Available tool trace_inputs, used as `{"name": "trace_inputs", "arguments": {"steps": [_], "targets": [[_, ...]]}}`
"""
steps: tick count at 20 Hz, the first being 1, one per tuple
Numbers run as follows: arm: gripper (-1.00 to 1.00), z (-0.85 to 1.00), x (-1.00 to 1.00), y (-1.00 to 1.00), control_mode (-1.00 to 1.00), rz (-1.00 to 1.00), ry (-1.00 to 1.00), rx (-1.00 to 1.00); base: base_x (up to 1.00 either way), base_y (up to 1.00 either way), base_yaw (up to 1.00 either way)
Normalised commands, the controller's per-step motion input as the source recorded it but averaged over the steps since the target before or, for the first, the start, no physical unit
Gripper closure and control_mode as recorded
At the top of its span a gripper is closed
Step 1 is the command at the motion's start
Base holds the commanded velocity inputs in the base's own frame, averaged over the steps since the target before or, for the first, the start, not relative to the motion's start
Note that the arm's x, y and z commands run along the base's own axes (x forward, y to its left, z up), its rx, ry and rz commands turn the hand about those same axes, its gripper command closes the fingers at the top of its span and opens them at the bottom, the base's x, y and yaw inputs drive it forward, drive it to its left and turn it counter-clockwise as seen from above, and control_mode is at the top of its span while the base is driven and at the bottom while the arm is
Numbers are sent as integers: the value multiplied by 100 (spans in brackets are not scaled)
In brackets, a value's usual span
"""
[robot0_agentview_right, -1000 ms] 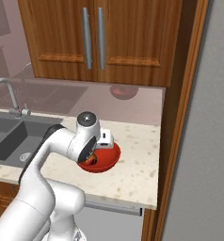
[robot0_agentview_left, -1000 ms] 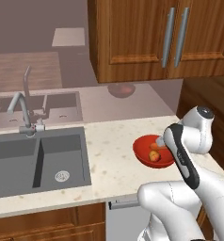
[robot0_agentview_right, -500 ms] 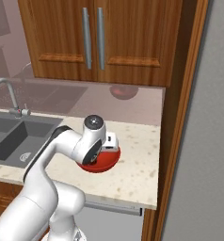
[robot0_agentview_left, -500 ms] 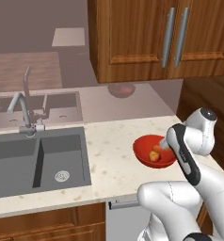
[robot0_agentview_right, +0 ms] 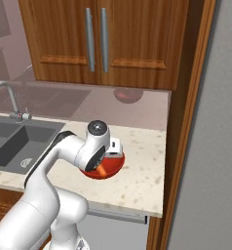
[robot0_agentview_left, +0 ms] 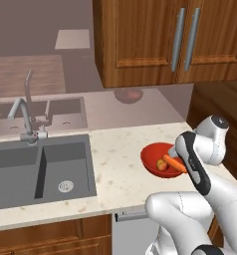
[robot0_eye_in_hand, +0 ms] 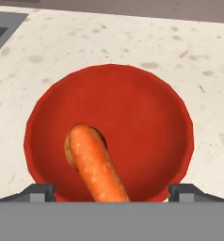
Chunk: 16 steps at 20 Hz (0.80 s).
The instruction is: Take the carrot, peach, and bell pepper from the freezer and place them in the bowl on the counter.
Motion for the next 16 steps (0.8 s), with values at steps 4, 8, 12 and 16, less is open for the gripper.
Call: {"name": "trace_inputs", "arguments": {"steps": [4,8,12,16], "targets": [[-100,16,2,1,-100,0,0,-1,0,0,0],[-100,59,-32,1,-100,-2,0,-9,0,0,0],[-100,72,-51,0,-100,-9,1,-12,0,0,0],[-100,60,-58,0,-100,-10,6,-9,0,0,0]]}}
